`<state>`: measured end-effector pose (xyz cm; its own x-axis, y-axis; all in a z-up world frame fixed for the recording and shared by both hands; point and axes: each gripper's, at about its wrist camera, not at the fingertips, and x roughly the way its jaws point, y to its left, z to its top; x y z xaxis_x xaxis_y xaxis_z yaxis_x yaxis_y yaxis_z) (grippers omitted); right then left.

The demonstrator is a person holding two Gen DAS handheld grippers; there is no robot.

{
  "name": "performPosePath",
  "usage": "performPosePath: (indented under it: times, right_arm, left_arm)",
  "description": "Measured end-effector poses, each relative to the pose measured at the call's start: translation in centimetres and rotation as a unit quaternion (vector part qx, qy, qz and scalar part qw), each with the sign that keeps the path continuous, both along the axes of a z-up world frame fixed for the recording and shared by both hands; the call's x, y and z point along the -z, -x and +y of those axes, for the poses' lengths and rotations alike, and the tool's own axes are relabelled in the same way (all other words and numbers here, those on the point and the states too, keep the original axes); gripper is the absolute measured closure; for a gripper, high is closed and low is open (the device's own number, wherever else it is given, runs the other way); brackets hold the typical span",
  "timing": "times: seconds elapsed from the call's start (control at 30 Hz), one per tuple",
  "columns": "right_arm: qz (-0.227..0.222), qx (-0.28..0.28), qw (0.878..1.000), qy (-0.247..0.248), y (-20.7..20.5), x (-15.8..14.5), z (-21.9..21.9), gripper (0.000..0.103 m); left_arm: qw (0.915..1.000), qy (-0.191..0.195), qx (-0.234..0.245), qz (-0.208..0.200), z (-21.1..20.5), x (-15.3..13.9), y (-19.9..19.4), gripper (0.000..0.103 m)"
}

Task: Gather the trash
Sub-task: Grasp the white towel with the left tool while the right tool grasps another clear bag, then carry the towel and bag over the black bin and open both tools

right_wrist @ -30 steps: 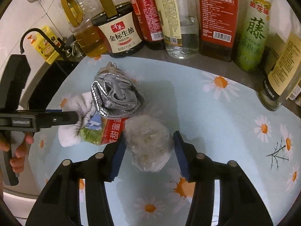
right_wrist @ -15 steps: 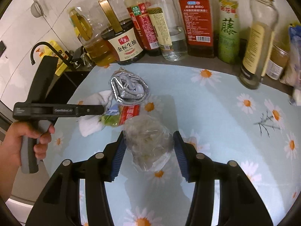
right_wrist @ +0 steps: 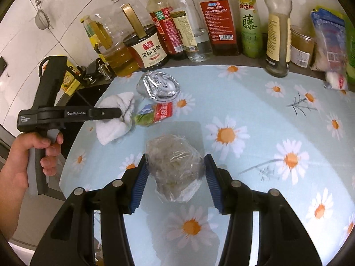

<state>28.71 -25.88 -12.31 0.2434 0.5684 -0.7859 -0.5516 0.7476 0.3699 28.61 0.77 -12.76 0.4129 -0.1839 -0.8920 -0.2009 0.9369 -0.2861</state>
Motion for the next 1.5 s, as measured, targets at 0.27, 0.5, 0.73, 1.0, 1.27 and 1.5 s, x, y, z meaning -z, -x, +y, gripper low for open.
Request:
performPosePath:
  times: [0.27, 0.5, 0.73, 1.0, 1.27, 1.5]
  right_arm:
    - [-0.015, 0.013, 1.0, -0.002, 4.1, -1.9, 0.3, 0.053]
    - [-0.024, 0.023, 0.999, -0.005, 7.5, -3.6, 1.0, 0.053]
    - [-0.025, 0.038, 0.999, -0.014, 10.8, -4.4, 1.3, 0.052]
    - [-0.02, 0.044, 0.999, -0.013, 14.8, -4.4, 1.9, 0.052]
    - [-0.01, 0.048, 0.999, -0.01, 17.8, -3.7, 2.4, 0.052]
    - [0.001, 0.046, 0.999, -0.011, 19.9, -3.0, 3.0, 0.052]
  left_arm:
    - [0.9986, -0.007, 0.038, -0.036, -0.9, -3.3, 4.5, 0.079]
    - [0.9963, -0.002, 0.064, -0.057, -1.3, -5.2, 9.3, 0.079]
    - [0.9938, 0.004, 0.088, -0.068, -1.8, -6.1, 14.1, 0.079]
    - [0.9913, 0.012, 0.112, -0.068, -2.3, -6.0, 18.9, 0.079]
    - [0.99, 0.025, 0.127, -0.057, -2.8, -4.8, 22.0, 0.079]
    - [0.9892, 0.033, 0.137, -0.041, -3.1, -3.3, 24.3, 0.079]
